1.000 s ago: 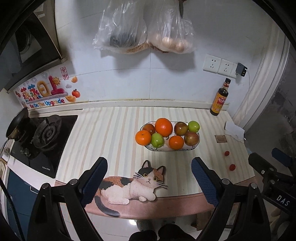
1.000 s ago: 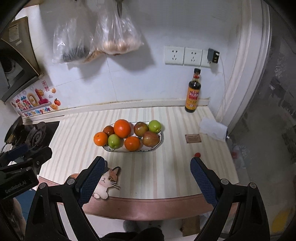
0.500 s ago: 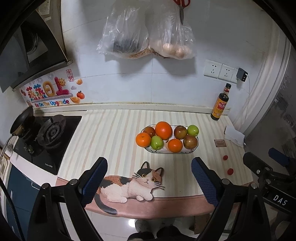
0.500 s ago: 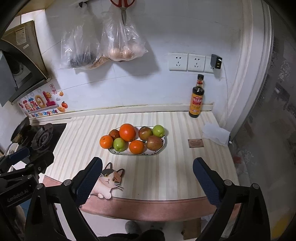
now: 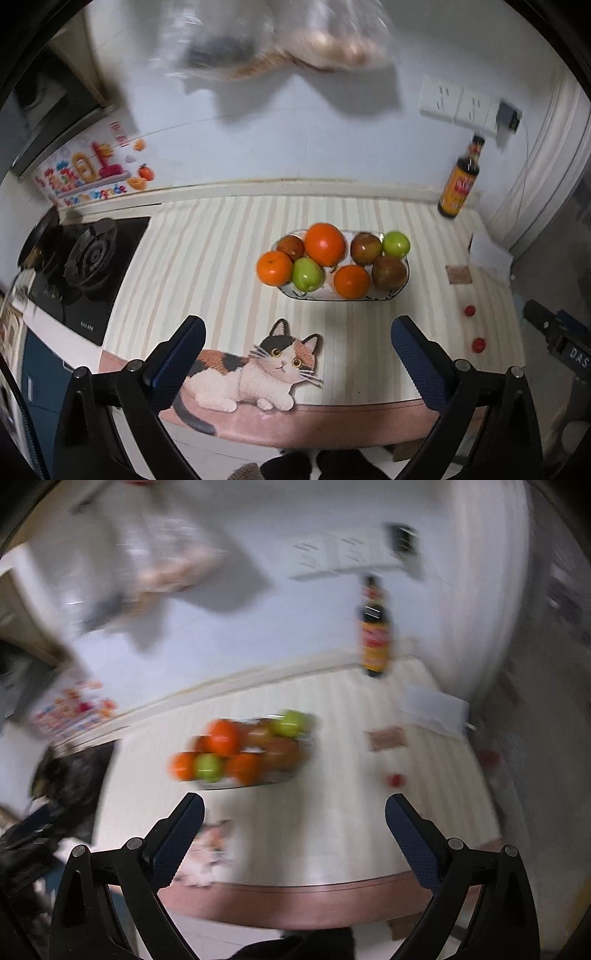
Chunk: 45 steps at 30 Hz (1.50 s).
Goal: Organize fruits
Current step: 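Grasp a small red tomato with the left tool while the right tool grasps another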
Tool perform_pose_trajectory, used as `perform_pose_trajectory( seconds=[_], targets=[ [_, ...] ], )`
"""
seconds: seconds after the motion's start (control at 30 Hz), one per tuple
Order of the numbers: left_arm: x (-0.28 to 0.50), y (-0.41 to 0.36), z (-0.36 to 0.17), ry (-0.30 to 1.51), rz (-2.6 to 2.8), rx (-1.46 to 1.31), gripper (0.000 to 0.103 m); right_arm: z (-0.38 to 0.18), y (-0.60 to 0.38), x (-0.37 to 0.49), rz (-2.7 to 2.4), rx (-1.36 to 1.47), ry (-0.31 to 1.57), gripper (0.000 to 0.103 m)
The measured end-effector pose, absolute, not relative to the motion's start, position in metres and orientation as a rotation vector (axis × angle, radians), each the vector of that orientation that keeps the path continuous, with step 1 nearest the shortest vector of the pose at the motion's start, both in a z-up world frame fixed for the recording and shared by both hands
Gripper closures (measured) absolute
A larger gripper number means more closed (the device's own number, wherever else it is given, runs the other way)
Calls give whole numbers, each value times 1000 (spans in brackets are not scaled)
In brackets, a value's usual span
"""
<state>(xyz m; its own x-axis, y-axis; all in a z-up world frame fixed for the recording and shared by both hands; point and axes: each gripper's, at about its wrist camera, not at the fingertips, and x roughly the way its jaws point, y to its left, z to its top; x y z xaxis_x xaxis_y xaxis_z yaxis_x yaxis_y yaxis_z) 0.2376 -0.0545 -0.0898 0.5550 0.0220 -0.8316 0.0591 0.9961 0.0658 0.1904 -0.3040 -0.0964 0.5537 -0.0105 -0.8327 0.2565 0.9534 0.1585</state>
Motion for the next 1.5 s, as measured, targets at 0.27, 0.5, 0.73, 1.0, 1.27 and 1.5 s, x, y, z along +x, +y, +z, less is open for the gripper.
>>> perform_pose_trajectory(
  seconds=[0.27,0.5,0.73,1.0,1.27,1.5],
  targets=[
    [294,-157,-167,1124,-103,304,0,-231,-403,218,-257,430,1171,35],
    [325,-232,-226,1247,-197,441,0,-321,-432,236,-241,511,1275,54],
    [342,-290,-269,1369,-344,442,0,-337,-428,233,-215,490,1234,71],
    [355,-352,-302,1499,-515,326,25,-323,-469,211,-303,582,1181,71],
    [348,-384,-331,1562,-602,349,61,-319,-505,198,-381,639,1170,71],
    [338,-391,-334,1533,-618,343,80,-316,-509,197,-386,633,1171,71]
  ],
)
